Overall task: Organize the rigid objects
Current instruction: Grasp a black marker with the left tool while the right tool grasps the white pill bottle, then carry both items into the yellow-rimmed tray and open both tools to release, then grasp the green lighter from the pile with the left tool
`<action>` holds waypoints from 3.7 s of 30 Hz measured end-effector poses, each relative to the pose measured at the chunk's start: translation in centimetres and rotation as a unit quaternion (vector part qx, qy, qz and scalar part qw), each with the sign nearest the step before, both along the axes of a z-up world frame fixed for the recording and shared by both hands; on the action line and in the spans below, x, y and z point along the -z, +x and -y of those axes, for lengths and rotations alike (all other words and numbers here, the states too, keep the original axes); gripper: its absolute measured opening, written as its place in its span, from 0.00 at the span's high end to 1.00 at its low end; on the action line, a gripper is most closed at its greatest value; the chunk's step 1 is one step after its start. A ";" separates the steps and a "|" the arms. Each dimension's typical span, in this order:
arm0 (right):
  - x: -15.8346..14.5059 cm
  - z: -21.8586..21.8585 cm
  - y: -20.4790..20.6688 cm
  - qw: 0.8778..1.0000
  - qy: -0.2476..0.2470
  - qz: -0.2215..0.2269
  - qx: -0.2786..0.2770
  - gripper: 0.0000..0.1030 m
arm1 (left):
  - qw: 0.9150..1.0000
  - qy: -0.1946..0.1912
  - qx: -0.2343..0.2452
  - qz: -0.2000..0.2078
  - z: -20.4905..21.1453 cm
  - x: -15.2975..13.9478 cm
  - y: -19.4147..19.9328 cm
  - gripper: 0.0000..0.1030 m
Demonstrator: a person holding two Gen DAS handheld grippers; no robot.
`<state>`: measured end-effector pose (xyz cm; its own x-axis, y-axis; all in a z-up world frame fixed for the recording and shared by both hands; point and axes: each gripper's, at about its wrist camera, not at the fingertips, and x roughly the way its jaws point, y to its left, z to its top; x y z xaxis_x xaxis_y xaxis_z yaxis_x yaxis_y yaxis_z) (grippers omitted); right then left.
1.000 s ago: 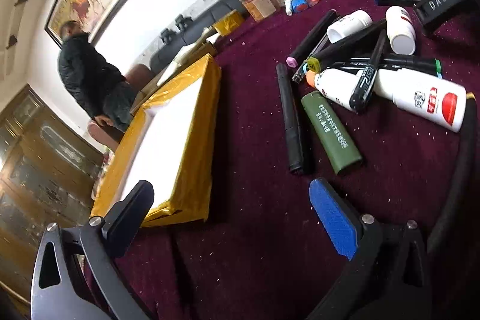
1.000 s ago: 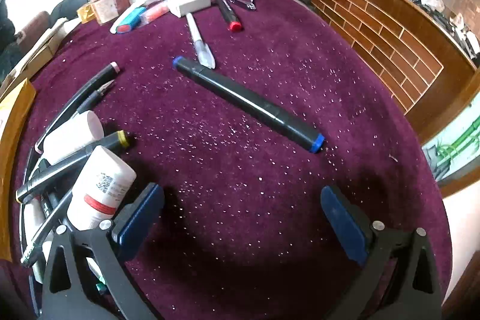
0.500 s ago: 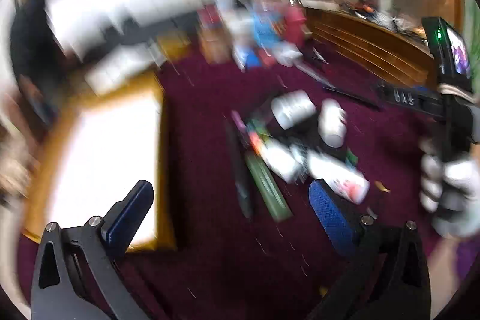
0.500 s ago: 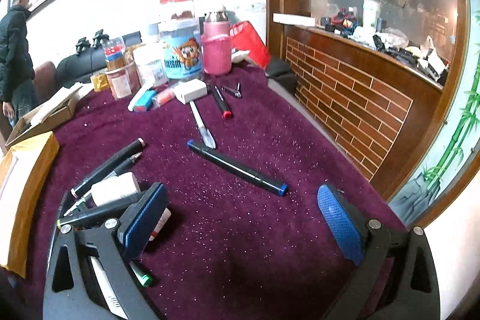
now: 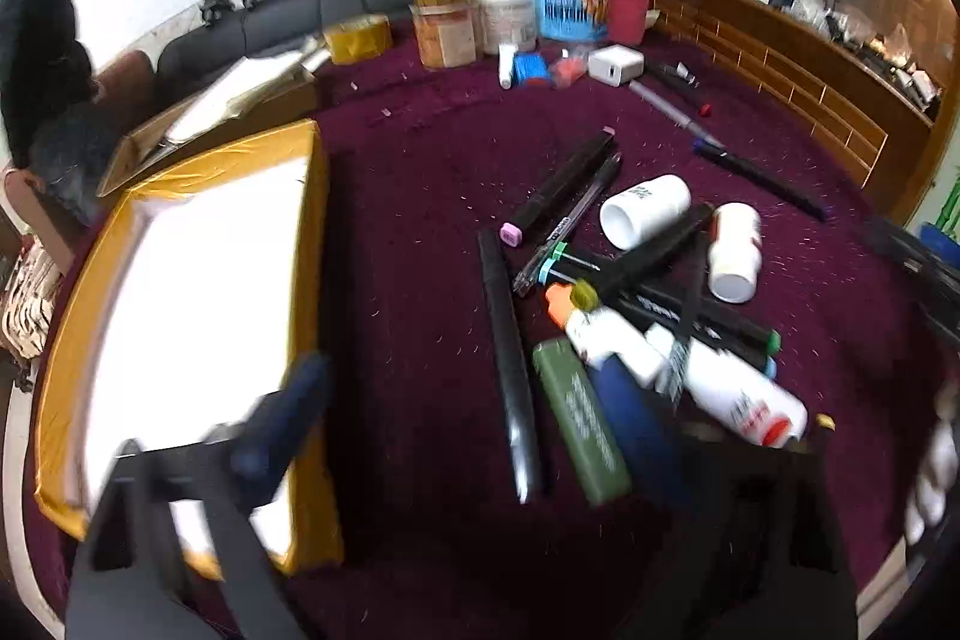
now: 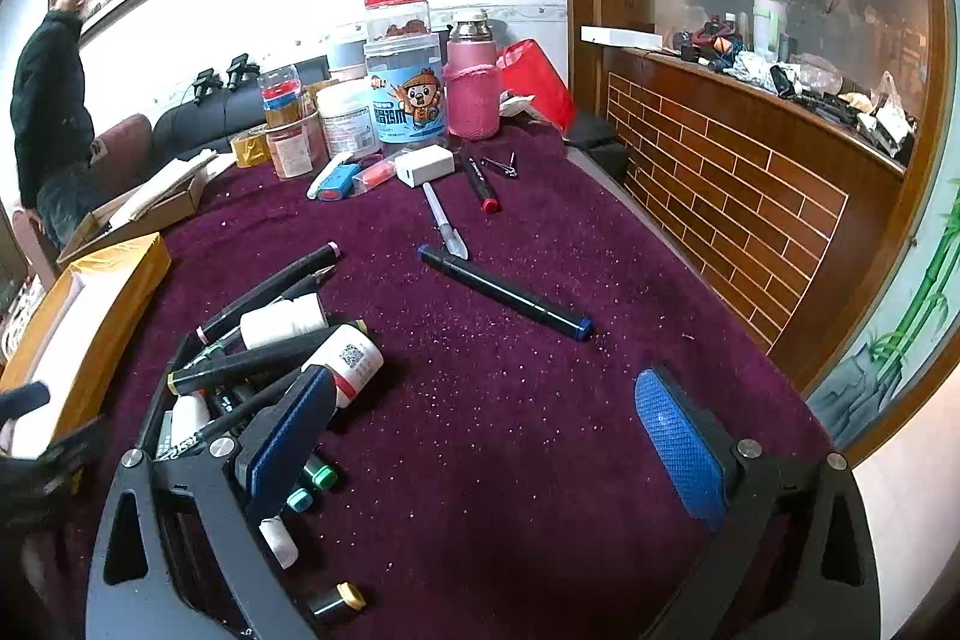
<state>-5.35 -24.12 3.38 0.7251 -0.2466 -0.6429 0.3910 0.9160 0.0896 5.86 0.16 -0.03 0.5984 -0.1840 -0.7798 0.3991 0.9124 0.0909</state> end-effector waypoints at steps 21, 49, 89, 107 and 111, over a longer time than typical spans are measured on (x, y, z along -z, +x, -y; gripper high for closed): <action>1.1 -0.8 1.4 0.999 0.020 -0.002 -0.027 0.05 | 0.999 0.016 -0.006 -0.050 2.2 4.1 4.3 0.67; 5.9 -2.0 11.2 0.975 0.161 -0.148 -0.029 0.67 | 0.973 -0.228 -0.030 0.012 -14.2 -5.7 -0.4 0.88; 1.4 -26.0 29.0 0.955 0.145 -0.130 -0.225 0.61 | 0.972 -0.188 -0.115 -0.075 -18.6 1.8 18.7 0.63; -3.2 -17.5 14.0 0.968 0.126 -0.048 -0.211 0.57 | 0.973 -0.214 -0.068 -0.049 -19.2 -0.6 10.8 0.51; -4.2 -12.9 10.2 0.978 0.104 -0.025 -0.179 0.53 | 0.977 -0.202 -0.059 -0.023 -19.5 -3.9 8.1 0.39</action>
